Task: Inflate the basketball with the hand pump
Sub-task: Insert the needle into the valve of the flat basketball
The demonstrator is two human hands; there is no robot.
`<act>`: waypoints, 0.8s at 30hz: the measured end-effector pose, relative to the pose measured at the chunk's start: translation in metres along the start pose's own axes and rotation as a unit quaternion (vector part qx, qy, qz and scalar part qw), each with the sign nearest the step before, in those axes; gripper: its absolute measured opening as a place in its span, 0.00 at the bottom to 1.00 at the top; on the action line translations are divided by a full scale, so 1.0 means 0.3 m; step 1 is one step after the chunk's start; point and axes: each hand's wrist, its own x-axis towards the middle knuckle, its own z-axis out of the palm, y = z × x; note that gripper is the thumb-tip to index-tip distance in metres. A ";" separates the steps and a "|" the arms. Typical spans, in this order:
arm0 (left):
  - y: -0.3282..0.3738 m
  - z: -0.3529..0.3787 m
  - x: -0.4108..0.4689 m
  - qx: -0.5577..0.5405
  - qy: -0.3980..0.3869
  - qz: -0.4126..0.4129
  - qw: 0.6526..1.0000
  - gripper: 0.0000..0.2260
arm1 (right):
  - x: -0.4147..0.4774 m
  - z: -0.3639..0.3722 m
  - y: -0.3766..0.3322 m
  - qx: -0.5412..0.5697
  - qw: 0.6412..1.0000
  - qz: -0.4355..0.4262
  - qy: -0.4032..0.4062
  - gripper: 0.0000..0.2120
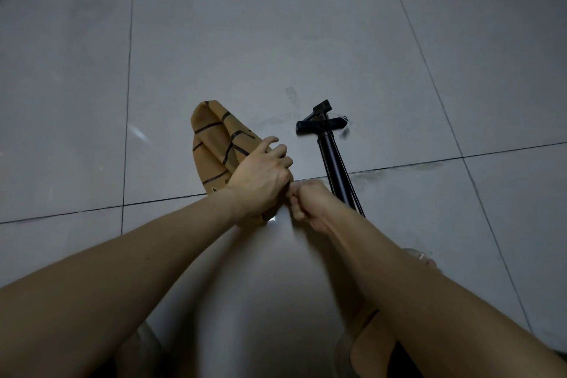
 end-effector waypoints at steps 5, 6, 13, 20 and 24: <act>-0.010 0.002 0.009 -0.019 0.014 -0.004 1.000 0.16 | 0.005 0.001 0.093 -0.393 0.861 -0.296 0.129 0.13; -0.011 0.002 0.010 -0.021 0.011 -0.007 1.000 0.16 | 0.006 0.007 0.095 -0.387 0.860 -0.302 0.139 0.13; -0.023 0.004 0.024 -0.013 -0.018 -0.008 1.000 0.15 | 0.018 -0.009 -0.028 0.202 0.973 0.088 -0.074 0.15; -0.033 -0.048 0.062 0.042 -0.083 0.027 0.995 0.11 | 0.005 -0.032 -0.041 0.180 0.973 0.080 -0.120 0.16; -0.071 -0.087 0.085 0.076 -0.135 0.049 0.987 0.11 | -0.019 -0.020 -0.030 -0.042 0.993 -0.097 -0.053 0.14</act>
